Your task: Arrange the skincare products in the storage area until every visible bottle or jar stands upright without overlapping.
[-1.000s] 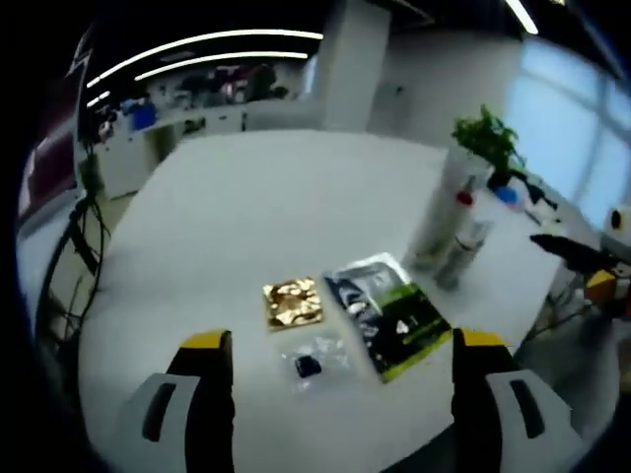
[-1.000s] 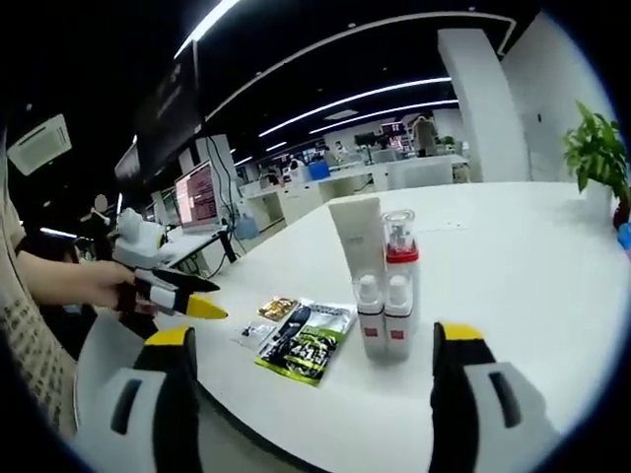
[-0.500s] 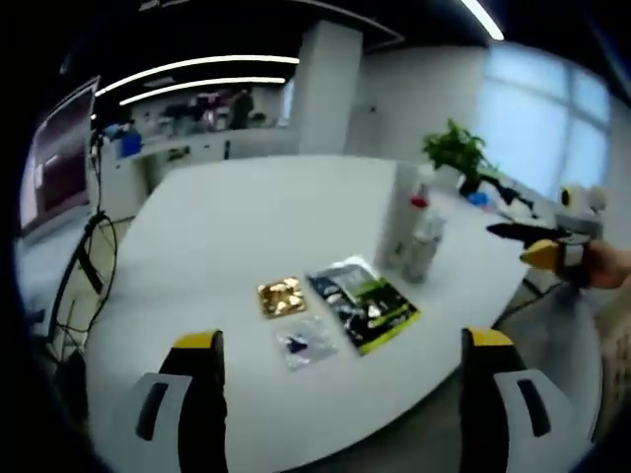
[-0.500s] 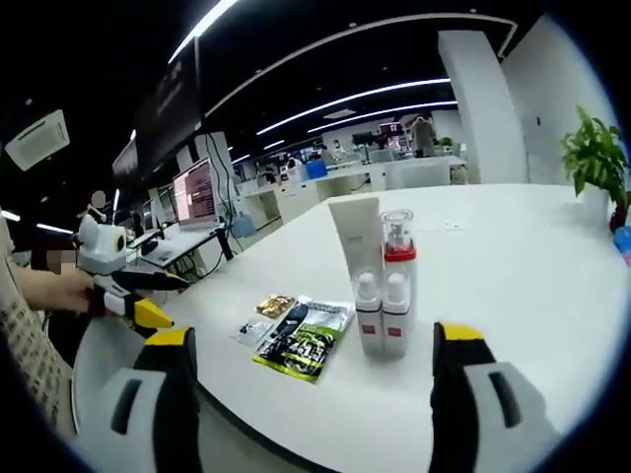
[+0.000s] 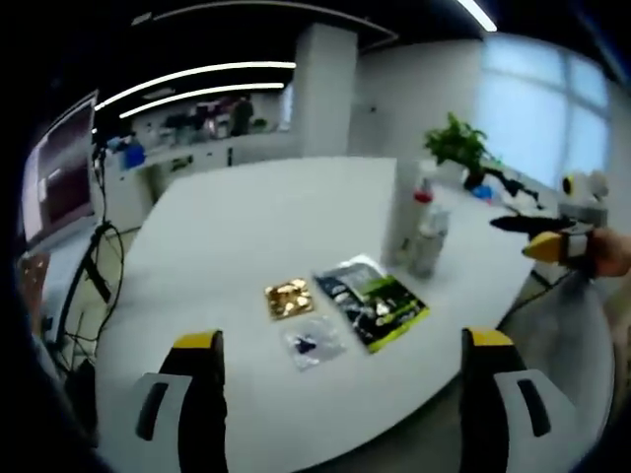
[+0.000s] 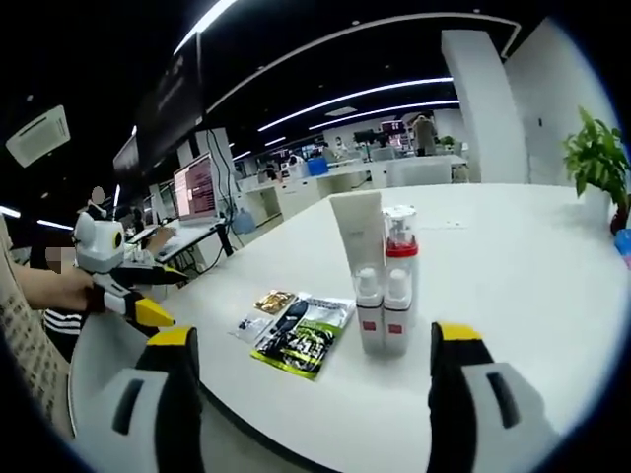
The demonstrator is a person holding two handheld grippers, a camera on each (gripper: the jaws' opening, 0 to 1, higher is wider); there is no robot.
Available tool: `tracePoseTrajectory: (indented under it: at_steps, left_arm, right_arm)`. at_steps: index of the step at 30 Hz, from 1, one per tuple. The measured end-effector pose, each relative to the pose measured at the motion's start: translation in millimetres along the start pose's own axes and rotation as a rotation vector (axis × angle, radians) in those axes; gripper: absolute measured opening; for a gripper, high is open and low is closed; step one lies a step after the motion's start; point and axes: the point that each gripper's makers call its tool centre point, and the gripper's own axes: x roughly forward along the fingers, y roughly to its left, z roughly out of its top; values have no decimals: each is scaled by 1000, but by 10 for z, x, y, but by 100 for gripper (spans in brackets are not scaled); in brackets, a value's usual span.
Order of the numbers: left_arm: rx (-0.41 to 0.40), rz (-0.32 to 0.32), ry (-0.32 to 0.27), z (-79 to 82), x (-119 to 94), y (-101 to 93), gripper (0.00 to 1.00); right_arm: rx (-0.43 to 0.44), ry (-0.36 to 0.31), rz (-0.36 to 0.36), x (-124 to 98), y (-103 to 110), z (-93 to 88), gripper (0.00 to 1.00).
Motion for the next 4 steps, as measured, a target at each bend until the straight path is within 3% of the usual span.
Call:
tracePoseTrajectory:
  at_steps: [4]
  left_arm:
    - [68,7,34,-51,18,-51,97]
  right_arm:
    - [6,8,6,8,6,-15,97]
